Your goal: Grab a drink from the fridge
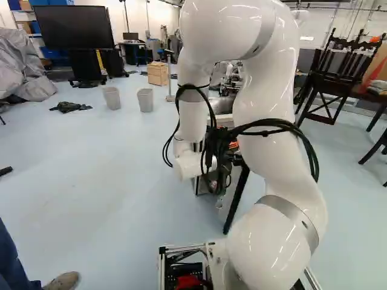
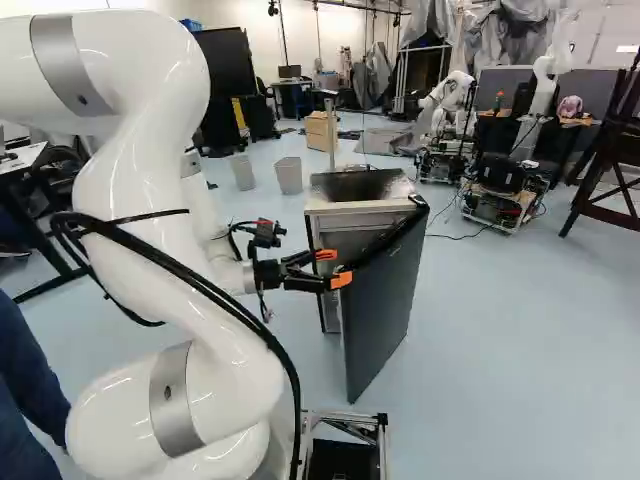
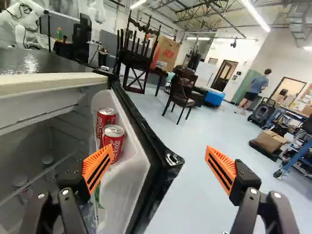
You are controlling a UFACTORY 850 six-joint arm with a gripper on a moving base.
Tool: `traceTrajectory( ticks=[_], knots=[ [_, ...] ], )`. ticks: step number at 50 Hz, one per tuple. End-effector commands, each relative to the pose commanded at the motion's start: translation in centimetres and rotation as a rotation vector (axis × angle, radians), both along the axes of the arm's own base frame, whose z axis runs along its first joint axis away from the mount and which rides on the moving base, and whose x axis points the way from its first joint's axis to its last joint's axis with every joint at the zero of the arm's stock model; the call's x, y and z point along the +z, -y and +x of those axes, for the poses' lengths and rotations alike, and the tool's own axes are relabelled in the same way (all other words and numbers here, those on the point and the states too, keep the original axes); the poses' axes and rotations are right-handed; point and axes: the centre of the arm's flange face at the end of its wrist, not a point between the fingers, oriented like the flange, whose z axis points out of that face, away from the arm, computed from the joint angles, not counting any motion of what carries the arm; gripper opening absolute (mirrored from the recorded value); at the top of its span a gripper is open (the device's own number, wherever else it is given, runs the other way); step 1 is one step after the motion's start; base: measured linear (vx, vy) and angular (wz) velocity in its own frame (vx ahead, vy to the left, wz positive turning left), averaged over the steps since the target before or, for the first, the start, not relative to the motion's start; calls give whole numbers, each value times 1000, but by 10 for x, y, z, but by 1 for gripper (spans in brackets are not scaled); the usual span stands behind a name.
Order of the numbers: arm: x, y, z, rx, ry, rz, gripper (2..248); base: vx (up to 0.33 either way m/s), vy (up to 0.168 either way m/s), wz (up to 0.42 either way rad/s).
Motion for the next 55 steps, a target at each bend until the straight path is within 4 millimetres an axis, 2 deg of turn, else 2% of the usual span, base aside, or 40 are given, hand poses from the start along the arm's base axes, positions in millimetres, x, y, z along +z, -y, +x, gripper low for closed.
traceTrajectory(
  ticks=[26,55],
  knots=[
    [2,31,19,-184,37,12,247,0,0,0],
    [7,80,47,-424,102,29,247,0,0,0]
  ],
)
